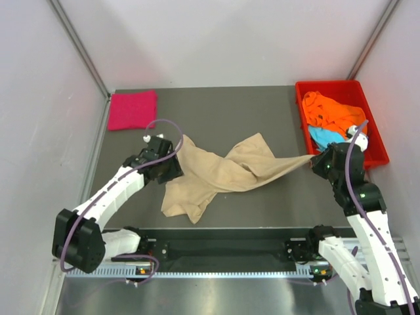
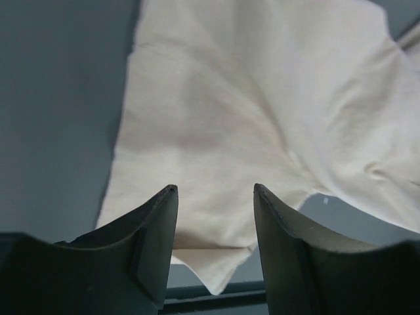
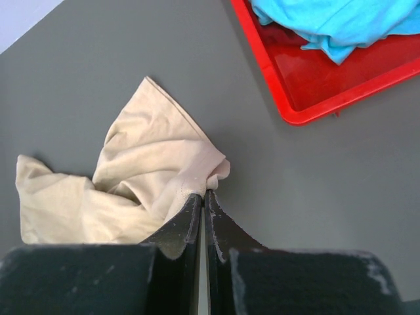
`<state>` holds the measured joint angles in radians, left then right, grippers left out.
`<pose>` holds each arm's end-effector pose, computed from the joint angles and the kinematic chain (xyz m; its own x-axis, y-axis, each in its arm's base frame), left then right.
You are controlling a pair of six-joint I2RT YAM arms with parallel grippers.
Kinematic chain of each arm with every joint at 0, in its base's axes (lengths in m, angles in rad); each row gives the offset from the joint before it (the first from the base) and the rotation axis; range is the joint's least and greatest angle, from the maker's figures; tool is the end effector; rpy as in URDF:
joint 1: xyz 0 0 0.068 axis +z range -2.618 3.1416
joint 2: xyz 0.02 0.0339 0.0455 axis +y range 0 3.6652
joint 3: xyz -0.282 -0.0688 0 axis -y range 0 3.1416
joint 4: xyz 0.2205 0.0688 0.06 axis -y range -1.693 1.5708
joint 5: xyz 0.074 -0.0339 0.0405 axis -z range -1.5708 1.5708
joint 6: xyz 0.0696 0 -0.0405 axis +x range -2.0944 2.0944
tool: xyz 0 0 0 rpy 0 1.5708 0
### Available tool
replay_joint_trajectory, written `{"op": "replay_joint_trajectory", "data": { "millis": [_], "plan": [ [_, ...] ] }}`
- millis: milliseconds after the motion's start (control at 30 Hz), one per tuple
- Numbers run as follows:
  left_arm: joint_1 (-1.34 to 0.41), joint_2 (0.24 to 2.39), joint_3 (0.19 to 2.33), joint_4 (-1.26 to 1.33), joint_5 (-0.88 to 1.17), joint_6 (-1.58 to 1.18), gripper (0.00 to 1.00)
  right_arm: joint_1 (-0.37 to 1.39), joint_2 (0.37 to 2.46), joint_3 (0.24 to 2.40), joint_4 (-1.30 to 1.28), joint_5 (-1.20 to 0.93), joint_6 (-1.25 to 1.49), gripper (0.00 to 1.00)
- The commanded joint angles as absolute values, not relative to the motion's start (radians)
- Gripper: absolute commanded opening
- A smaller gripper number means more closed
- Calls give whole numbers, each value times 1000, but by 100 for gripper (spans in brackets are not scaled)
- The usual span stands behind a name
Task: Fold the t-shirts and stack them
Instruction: Flatten the tshirt out
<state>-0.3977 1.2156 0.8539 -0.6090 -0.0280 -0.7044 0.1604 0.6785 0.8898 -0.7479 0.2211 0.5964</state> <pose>0.2132 -0.0875 0.2375 -0.8211 -0.3572 -0.4453 -0.2088 0.9139 -0.3481 0.1263 0.0050 0.3229 -0.4006 0.4903 -0.7740 0.3085 0.8676 0.3900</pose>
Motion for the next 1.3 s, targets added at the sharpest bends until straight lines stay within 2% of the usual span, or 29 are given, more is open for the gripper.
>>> {"op": "replay_joint_trajectory", "data": {
  "millis": [0,133,233,333,533,700,1267],
  "plan": [
    [-391,1154,792,-630,-181,-728,55,149,661,865,-697,189,581,0],
    [-377,1068,687,-604,-183,-866,55,149,686,859,-678,169,574,0],
    [-377,1060,614,-641,-256,-971,54,149,698,861,-673,169,569,0],
    [-377,1086,617,-758,-304,-1057,48,149,695,856,-664,163,569,0],
    [-377,985,560,-779,-244,-1158,47,149,677,842,-655,150,577,0],
    [-377,946,511,-762,-183,-1195,45,149,684,838,-649,143,580,0],
    [-377,1038,502,-778,-264,-1220,44,149,666,825,-650,135,597,0]
  ]
}}
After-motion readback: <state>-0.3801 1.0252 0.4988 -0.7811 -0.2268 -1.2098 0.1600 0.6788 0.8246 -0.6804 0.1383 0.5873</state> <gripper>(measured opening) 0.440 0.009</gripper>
